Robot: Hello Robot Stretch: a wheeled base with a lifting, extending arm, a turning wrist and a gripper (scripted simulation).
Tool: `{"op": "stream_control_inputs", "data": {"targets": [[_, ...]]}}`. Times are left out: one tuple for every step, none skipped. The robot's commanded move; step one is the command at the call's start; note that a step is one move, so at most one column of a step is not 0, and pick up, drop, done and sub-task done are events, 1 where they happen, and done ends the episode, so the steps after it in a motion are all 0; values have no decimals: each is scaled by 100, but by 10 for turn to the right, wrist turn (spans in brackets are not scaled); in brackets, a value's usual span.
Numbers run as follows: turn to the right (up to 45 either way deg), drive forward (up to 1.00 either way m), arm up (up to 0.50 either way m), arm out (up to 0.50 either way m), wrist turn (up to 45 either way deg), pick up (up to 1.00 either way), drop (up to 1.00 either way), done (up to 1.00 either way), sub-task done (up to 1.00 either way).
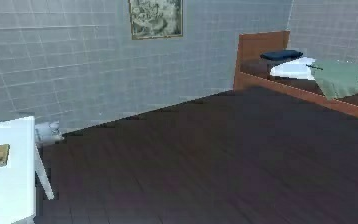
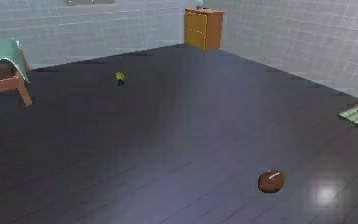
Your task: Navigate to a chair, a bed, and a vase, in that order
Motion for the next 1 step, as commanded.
{"op": "stream_control_inputs", "data": {"targets": [[450, 0, 0, 0, 0, 0, 0, 0, 0]]}}
